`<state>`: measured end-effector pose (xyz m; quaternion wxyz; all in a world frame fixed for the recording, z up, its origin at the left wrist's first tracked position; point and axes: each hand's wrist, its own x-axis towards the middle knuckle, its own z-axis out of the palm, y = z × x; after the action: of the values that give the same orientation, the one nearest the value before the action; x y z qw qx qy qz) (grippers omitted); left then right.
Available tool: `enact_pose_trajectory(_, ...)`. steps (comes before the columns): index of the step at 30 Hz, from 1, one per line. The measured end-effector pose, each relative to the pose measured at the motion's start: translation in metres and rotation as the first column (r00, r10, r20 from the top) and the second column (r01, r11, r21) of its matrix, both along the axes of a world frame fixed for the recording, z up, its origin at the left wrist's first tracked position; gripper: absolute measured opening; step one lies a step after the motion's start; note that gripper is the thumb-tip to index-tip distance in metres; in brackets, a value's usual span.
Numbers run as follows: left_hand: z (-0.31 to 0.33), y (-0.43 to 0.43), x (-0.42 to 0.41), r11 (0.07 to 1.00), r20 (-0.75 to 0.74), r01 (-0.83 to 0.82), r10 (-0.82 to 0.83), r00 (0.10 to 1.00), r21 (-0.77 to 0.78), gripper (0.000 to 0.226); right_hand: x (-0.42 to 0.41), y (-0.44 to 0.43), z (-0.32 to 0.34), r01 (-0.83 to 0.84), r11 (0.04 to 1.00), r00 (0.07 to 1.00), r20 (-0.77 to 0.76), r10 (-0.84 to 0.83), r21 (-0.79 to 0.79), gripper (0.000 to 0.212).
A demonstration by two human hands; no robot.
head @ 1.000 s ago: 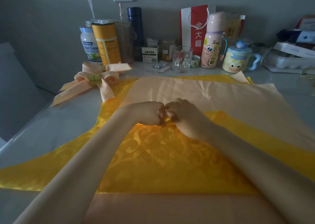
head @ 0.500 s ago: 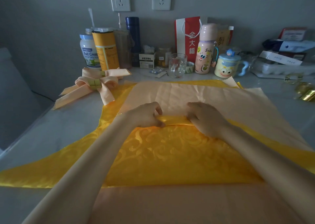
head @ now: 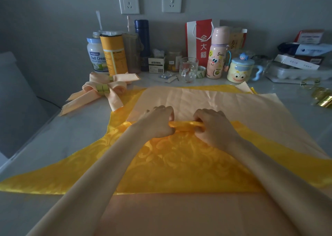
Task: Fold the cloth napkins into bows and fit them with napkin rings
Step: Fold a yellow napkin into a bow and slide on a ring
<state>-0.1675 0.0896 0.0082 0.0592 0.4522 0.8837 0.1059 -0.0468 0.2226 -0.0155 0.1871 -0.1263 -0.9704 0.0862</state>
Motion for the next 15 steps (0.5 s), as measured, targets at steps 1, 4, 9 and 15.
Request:
enact_pose_trajectory(1,0.005,-0.001,0.002,1.0,-0.01,0.014,-0.015,1.0,-0.007,0.028,0.0,0.0,-0.003,-0.003,0.998,1.0,-0.017,0.005,0.07,0.013)
enact_pose_trajectory(4,0.017,-0.001,0.005,1.0,0.053,0.008,-0.009,0.999,0.01,0.024,0.002,-0.001,-0.004,-0.065,0.985,0.992,-0.092,0.08,0.163,0.027)
enact_pose_trajectory(9,0.015,0.002,0.012,0.972,0.115,0.006,0.021,0.993,-0.233,0.03,0.008,-0.003,0.017,-0.052,0.992,0.919,0.382,0.093,-0.116,0.015)
enact_pose_trajectory(15,0.008,0.002,0.012,0.96,0.18,0.045,0.005,0.984,-0.276,0.027,0.003,-0.023,0.012,-0.018,1.0,0.988,0.152,0.02,-0.015,0.024)
